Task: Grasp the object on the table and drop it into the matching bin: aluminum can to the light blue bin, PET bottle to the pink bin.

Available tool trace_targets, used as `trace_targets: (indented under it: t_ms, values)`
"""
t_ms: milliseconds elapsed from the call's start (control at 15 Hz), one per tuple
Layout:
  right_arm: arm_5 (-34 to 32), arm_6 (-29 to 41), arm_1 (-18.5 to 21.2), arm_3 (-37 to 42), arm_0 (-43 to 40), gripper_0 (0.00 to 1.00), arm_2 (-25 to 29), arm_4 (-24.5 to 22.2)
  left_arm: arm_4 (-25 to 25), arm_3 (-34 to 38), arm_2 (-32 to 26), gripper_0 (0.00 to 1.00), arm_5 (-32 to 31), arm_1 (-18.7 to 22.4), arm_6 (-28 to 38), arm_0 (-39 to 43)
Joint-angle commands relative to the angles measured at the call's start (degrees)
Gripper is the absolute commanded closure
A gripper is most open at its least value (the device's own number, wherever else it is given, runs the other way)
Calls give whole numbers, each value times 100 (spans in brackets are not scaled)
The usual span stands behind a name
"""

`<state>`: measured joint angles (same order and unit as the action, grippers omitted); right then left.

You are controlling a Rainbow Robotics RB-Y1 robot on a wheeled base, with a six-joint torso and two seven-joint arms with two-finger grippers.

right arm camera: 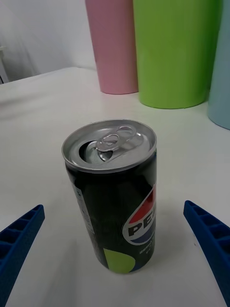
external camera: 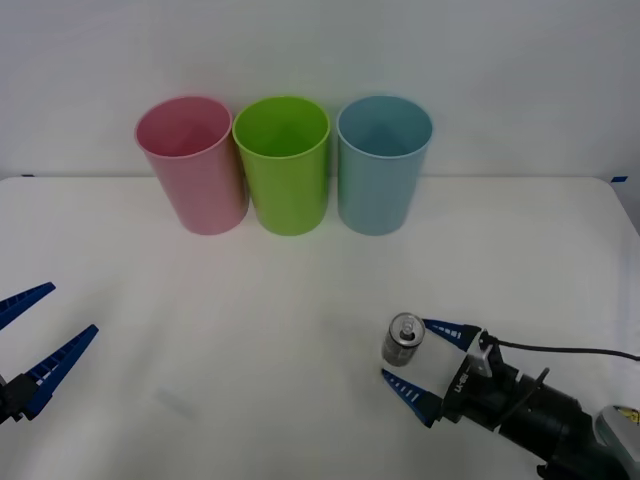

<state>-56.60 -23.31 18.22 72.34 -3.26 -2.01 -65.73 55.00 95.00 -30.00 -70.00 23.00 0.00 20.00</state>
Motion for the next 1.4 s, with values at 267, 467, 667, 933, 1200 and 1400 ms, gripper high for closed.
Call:
trace_targets:
  t_ms: [267,467,667,933,1200,1400]
  values:
    - [290,-42,-222,-10,141,0,-89,-142,0,0,0,0,0,0,0,0]
    - [431,-77,-275,-10,168,0,-133,-142,0,0,0,0,0,0,0,0]
    - [466,-86,-275,-1,168,0,-160,-133,0,0,0,0,0,0,0,0]
    - [466,-121,-284,-10,168,36,-160,-133,0,0,0,0,0,0,0,0]
    - [413,-192,-275,-1,168,100,-160,-81,0,0,0,0,0,0,0,0]
    - [387,-218,-275,-10,168,100,-151,-54,0,0,0,0,0,0,0,0]
